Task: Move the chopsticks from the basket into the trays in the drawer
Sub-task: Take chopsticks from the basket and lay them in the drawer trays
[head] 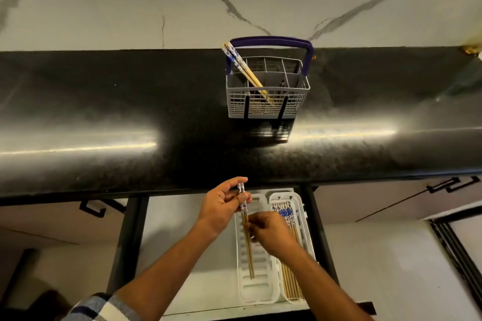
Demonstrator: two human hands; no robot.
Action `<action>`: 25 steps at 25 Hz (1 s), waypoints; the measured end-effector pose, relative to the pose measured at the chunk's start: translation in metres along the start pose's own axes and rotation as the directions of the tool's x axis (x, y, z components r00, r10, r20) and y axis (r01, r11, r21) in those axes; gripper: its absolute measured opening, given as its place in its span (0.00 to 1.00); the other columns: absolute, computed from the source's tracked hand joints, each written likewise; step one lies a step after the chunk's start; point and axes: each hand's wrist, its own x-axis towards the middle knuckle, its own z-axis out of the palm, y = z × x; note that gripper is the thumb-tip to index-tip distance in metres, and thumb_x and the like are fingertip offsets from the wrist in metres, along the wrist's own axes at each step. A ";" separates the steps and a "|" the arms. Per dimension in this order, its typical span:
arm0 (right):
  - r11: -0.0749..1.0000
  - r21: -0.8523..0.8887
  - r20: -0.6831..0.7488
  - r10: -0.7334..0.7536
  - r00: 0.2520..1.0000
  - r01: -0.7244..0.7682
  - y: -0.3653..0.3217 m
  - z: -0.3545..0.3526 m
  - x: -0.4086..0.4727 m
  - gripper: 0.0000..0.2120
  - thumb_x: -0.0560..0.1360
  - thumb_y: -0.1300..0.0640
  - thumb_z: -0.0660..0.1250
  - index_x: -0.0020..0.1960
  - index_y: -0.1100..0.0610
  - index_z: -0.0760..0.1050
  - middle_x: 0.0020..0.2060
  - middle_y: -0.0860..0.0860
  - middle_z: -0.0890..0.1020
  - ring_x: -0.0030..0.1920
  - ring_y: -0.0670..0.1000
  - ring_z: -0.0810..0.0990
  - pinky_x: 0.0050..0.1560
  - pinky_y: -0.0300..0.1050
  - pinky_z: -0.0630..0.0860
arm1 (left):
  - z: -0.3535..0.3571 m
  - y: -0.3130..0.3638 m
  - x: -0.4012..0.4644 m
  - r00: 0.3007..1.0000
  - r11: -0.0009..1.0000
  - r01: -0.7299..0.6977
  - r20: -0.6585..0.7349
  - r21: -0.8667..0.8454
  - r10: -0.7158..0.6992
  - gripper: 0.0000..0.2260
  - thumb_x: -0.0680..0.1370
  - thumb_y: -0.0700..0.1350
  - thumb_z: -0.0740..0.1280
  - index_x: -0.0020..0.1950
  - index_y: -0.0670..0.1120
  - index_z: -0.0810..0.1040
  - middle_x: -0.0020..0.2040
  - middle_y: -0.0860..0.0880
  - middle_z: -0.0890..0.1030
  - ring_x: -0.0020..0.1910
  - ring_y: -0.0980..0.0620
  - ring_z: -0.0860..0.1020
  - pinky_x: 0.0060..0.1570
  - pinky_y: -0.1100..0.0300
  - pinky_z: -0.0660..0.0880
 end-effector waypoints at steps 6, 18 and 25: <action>1.000 -0.011 -0.054 0.024 0.998 -0.025 0.033 0.025 0.008 0.13 0.79 0.61 0.67 0.42 0.45 0.81 0.40 0.50 0.86 0.40 0.53 0.84 0.49 0.56 0.83 | 0.000 -0.029 -0.005 0.998 0.998 0.065 -0.007 0.022 -0.065 0.17 0.77 0.35 0.70 0.64 0.49 0.78 0.48 0.45 0.87 0.49 0.49 0.86 0.53 0.58 0.82; 0.900 -0.189 -0.187 0.359 0.914 -0.392 0.058 0.062 0.056 0.04 0.78 0.60 0.67 0.49 0.59 0.80 0.43 0.53 0.83 0.46 0.54 0.84 0.49 0.47 0.83 | -0.032 -0.064 -0.010 0.959 0.970 0.209 -0.219 0.124 -0.179 0.18 0.77 0.49 0.71 0.66 0.54 0.75 0.53 0.53 0.84 0.54 0.57 0.82 0.49 0.70 0.75; 0.849 -0.356 -0.203 0.338 0.919 -0.390 0.055 0.078 0.071 0.09 0.78 0.62 0.65 0.58 0.61 0.78 0.53 0.56 0.83 0.49 0.54 0.81 0.52 0.42 0.79 | -0.049 -0.068 -0.007 0.943 0.973 0.215 -0.278 0.085 -0.184 0.18 0.77 0.48 0.72 0.66 0.53 0.75 0.53 0.50 0.84 0.54 0.54 0.82 0.50 0.67 0.76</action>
